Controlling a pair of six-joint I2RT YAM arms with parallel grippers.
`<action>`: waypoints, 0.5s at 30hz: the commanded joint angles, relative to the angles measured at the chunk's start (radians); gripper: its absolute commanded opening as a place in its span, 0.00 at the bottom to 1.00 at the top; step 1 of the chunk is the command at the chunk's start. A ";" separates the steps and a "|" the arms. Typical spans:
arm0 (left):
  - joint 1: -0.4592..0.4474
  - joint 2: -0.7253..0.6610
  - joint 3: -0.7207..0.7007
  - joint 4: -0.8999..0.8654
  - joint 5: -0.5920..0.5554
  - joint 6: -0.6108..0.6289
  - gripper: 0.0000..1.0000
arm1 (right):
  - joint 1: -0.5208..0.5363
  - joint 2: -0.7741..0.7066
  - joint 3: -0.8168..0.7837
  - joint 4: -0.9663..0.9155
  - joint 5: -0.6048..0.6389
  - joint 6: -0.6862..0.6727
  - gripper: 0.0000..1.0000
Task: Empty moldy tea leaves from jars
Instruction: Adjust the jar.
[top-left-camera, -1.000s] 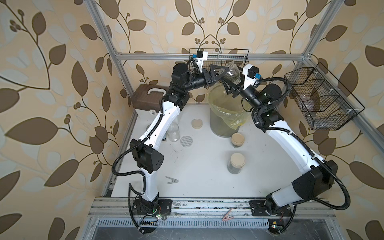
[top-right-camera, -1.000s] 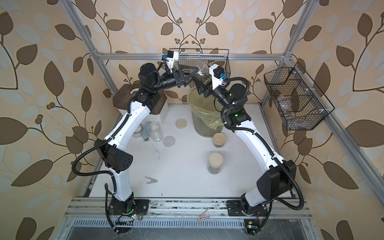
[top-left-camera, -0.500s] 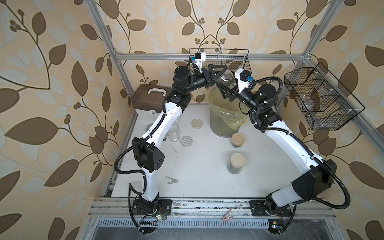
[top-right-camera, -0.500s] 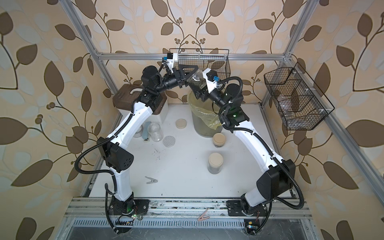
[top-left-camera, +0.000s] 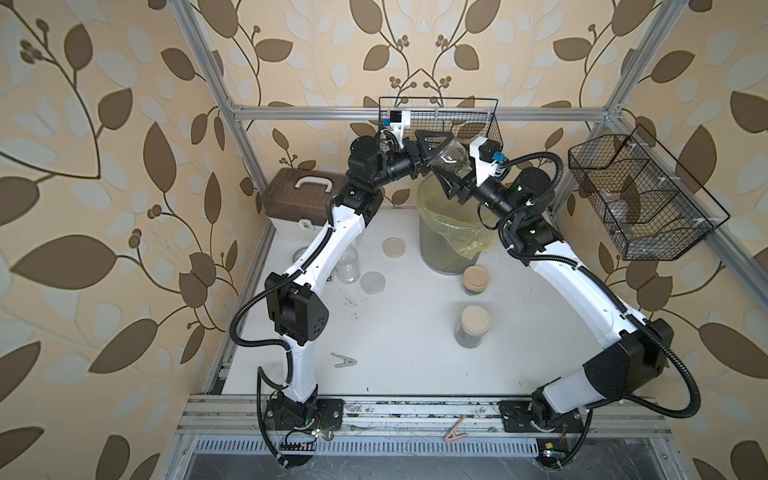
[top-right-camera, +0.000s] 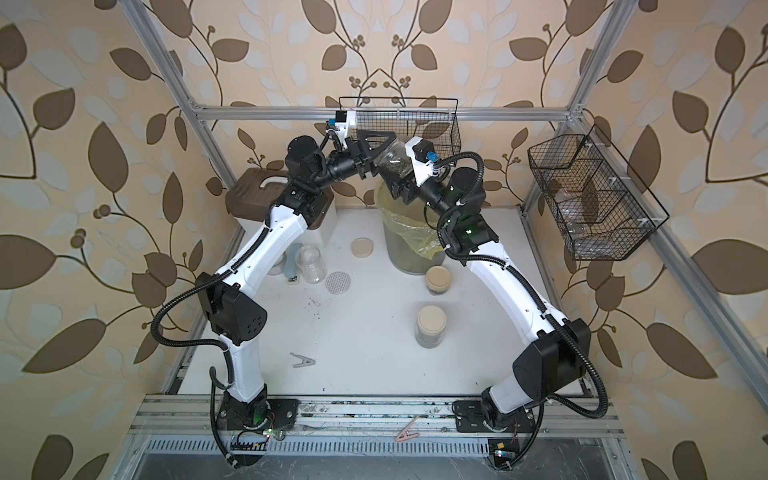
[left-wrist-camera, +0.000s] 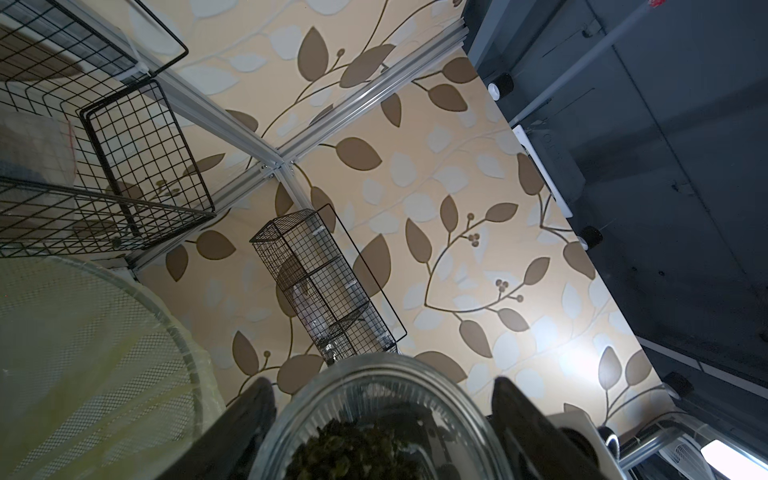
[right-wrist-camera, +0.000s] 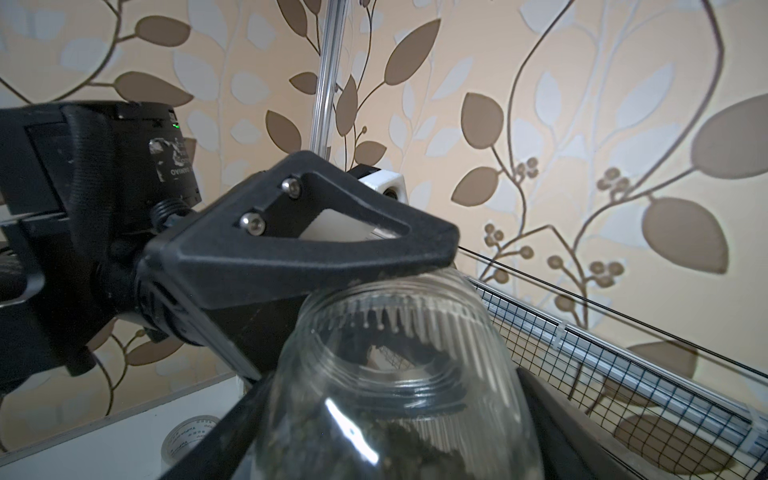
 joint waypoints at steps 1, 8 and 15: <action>-0.010 0.009 0.001 0.043 0.014 -0.058 0.58 | 0.012 -0.050 -0.002 0.111 0.010 -0.008 0.12; -0.005 -0.001 0.023 -0.008 0.007 0.020 0.91 | 0.008 -0.075 -0.009 0.082 0.021 0.004 0.12; 0.021 -0.075 0.012 -0.156 -0.111 0.219 0.99 | -0.017 -0.142 -0.053 0.055 0.034 0.020 0.12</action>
